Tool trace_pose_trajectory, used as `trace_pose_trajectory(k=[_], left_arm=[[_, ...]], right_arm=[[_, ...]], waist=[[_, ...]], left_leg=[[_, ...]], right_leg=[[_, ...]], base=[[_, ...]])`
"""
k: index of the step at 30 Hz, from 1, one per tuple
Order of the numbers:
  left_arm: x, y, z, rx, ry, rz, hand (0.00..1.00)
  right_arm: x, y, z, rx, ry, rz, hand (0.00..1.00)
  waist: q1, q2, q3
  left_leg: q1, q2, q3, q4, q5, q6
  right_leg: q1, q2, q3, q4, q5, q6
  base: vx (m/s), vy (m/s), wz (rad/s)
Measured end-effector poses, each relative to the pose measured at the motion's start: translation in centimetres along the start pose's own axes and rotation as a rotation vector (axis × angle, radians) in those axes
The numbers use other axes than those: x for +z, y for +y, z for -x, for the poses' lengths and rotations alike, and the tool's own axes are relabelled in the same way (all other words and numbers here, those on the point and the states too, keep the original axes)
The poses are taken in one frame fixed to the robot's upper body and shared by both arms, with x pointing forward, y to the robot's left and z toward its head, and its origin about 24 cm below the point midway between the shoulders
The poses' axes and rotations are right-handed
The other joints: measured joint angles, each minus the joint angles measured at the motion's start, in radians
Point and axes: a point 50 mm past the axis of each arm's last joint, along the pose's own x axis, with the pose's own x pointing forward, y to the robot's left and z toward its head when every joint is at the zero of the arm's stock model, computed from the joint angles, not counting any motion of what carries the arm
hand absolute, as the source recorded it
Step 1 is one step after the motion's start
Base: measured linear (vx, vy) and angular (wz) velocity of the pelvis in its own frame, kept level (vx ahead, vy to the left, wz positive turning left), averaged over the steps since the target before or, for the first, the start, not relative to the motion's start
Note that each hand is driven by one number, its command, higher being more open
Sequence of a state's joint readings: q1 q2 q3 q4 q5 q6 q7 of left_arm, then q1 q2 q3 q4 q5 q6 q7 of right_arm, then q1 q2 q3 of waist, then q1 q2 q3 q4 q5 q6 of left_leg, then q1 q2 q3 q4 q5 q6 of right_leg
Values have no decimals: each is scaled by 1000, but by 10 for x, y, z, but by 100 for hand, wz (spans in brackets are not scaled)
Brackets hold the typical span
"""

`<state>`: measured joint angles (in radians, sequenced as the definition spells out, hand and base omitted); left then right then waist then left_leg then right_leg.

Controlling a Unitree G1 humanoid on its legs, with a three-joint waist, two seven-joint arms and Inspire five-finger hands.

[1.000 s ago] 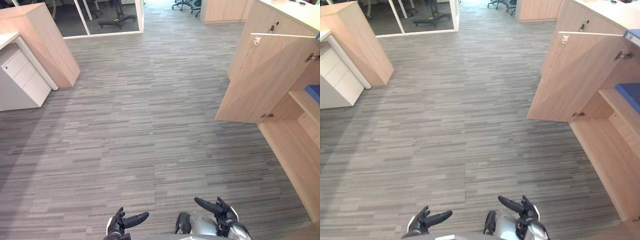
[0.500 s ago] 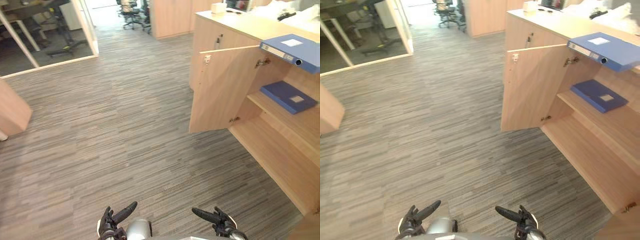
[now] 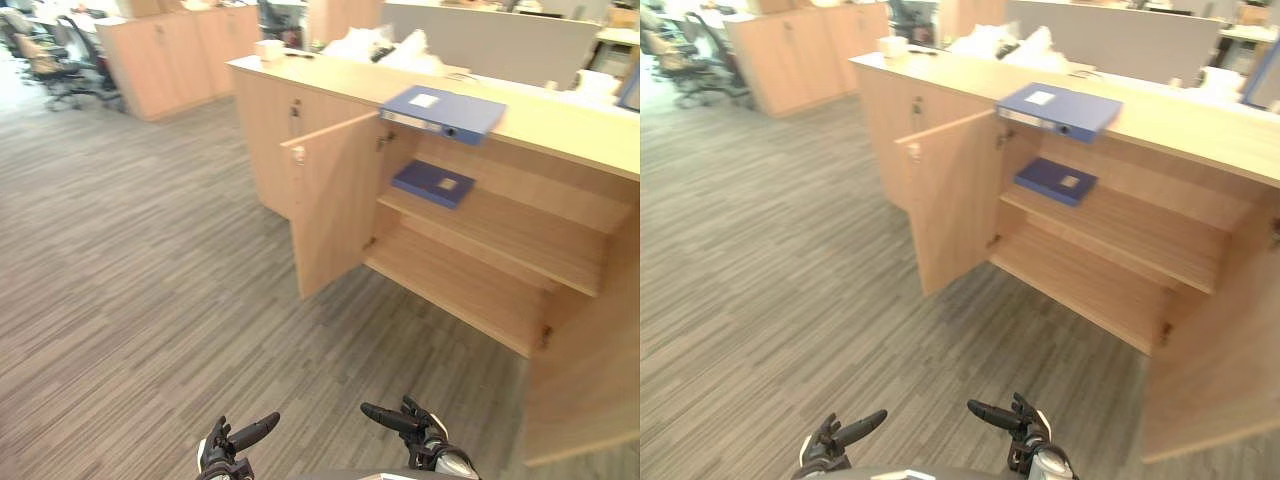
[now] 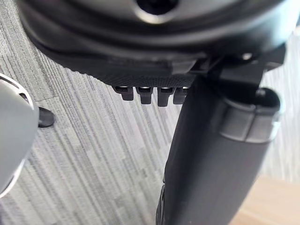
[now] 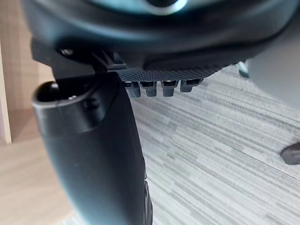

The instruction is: Walk over to the cabinet, pick up the folder, carry it to the office cabinet, place the folder inside the office cabinet, then close the office cabinet door

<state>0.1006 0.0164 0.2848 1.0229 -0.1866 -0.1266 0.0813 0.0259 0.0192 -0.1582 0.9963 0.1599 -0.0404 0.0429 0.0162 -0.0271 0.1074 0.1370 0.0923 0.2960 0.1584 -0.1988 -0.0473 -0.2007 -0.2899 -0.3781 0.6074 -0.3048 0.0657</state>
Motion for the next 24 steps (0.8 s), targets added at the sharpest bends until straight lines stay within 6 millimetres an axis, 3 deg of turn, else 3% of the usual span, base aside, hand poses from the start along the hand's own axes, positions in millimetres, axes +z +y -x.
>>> trace_pose_trajectory(k=[1,2,5,6,8,11,13,15,16,19,22,23,24], left_arm=[[-1,2,0,5,9,-6,100],[-4,5,-1,7,26,-29,100],[-2,-5,-1,-26,22,-37,100],[-2,-11,-1,-37,20,-29,100],[-1,-14,-1,-41,19,-21,100],[6,-15,-1,-41,-14,3,100],[9,-11,1,-19,-45,61,100],[12,-9,1,-12,-60,69,100],[16,-8,1,-11,-77,66,100],[25,-8,0,-15,-114,65,100],[30,-8,-1,-14,-128,67,100],[27,-11,0,-17,-123,76,100],[22,-12,1,-19,-105,82,100]], right_arm=[[1,2,0,4,-10,-1,100],[3,5,-1,11,-22,-9,100],[7,-10,-1,-35,-35,-41,100],[8,-17,0,-61,-41,-75,100],[5,-23,1,-85,-28,-96,100],[-15,-39,8,-141,50,-107,100],[-20,-52,12,-177,65,-120,100],[-21,-51,12,-176,72,-103,100],[-21,-48,11,-164,78,-77,100],[-20,-38,9,-128,87,-29,100],[-14,-31,6,-108,75,-23,100],[-13,-33,6,-112,72,-19,100],[-14,-34,6,-123,77,-20,100]], waist=[[-7,-1,2],[-33,-11,14],[-30,19,15],[-30,34,18],[-32,40,15],[-54,30,26],[-41,44,24],[-38,38,29],[-31,27,33],[-9,10,41],[12,-3,49],[23,14,40],[35,22,28]], left_leg=[[8,9,5,0,-7,-12],[46,24,-8,-13,-23,-40],[71,53,-44,-38,-21,-41],[73,76,-69,-45,-12,-48],[73,99,-82,-24,-6,-59],[-24,165,-110,310,-6,-77],[-186,224,-172,728,66,-132],[-260,220,-164,911,45,-131],[-295,210,-140,941,25,-109],[-383,174,-136,883,-25,-65],[-442,91,-145,565,-32,-23],[-440,60,-173,377,62,26],[-445,36,-222,333,131,-16]], right_leg=[[-11,11,-1,-31,11,2],[3,35,-4,-51,76,-44],[10,81,-20,-39,29,-58],[12,108,-31,-31,7,-78],[23,134,-37,-33,-17,-91],[139,178,-61,-113,-43,-92],[218,237,-6,-181,-41,-107],[279,249,44,-225,-41,-109],[317,248,81,-257,-38,-104],[372,228,141,-307,-29,-91],[420,157,182,-329,-20,-57],[435,144,185,-331,-21,-3],[453,130,188,-328,-29,40]], base=[[214,-331,-51],[219,-305,-19],[284,-305,-10],[304,-303,-9],[303,-282,-5],[321,-241,8],[310,-106,-73],[360,63,-90],[384,86,-87],[307,128,-78],[378,265,-65],[426,373,-39],[517,415,-11]])
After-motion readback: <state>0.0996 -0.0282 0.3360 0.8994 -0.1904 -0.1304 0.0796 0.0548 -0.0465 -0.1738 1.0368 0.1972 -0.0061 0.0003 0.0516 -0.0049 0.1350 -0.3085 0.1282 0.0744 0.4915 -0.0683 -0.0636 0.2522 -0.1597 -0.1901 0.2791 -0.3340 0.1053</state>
